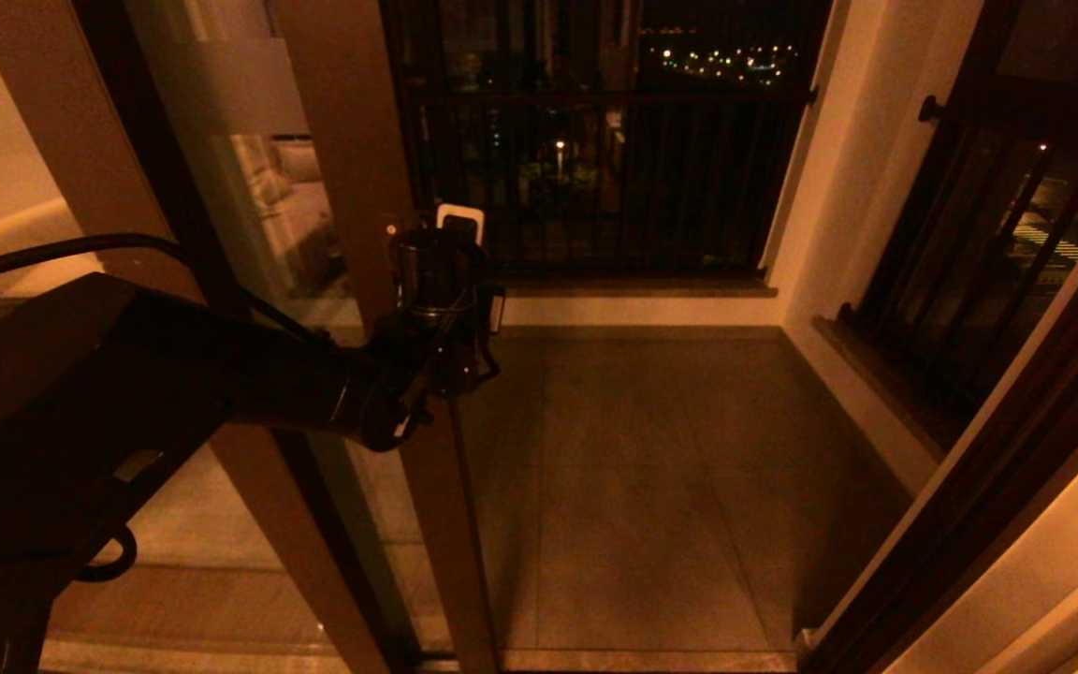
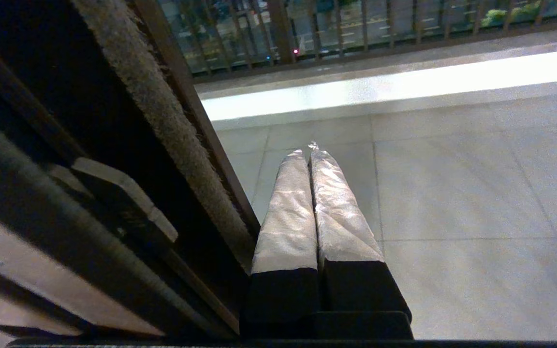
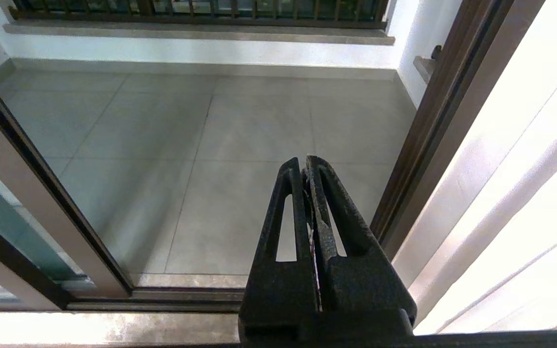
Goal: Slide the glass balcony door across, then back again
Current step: Open the slid door
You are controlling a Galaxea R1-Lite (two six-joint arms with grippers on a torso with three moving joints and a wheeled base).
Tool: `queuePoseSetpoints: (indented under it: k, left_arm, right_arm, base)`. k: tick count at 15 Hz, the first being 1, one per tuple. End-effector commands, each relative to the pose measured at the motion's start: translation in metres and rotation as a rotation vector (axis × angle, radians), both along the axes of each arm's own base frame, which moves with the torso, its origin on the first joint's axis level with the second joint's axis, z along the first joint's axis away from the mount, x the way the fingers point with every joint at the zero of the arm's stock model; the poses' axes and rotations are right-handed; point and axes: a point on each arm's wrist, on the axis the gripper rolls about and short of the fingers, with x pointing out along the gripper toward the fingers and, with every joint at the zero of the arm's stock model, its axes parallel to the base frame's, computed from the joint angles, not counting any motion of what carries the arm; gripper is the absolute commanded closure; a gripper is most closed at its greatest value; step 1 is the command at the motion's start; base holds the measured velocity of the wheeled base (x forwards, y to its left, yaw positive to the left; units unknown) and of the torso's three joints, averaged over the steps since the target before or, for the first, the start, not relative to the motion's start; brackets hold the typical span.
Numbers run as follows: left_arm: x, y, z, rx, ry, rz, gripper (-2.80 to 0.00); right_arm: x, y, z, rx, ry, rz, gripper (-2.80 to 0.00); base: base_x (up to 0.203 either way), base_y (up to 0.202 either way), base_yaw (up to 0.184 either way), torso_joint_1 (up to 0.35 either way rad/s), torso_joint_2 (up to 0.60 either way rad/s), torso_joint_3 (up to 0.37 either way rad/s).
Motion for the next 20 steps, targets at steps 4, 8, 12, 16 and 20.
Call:
queuePoseSetpoints:
  k: [4,8,12,16,20]
  left_arm:
    - [-0.003,0.007,0.0,0.003,0.005,0.015,0.0]
    - [0.0,0.011,-0.001,0.004,0.009,0.028,0.0]
    - [0.002,0.024,-0.004,0.006,0.02,0.052,0.0]
    - [0.003,0.033,-0.006,0.005,0.015,0.072,0.0]
    - [0.006,0.039,-0.007,0.006,0.017,0.086,0.0]
  right_arm:
    - [0.0,0.0,0.0,-0.001,0.002,0.001,0.0]
    - [0.0,0.0,0.0,-0.001,0.002,0.001,0.0]
    - [0.0,0.0,0.0,-0.001,0.002,0.001,0.0]
    - [0.0,0.0,0.0,-0.001,0.002,0.001,0.0]
    - [0.0,0.0,0.0,-0.001,0.002,0.001,0.0]
  base:
    - [0.0,0.0,0.0,0.0,0.0,0.0]
    - [0.0,0.0,0.0,0.0,0.0,0.0]
    - [0.0,0.0,0.0,0.0,0.0,0.0]
    - [0.0,0.0,0.0,0.0,0.0,0.0]
    - [0.0,0.0,0.0,0.0,0.0,0.0]
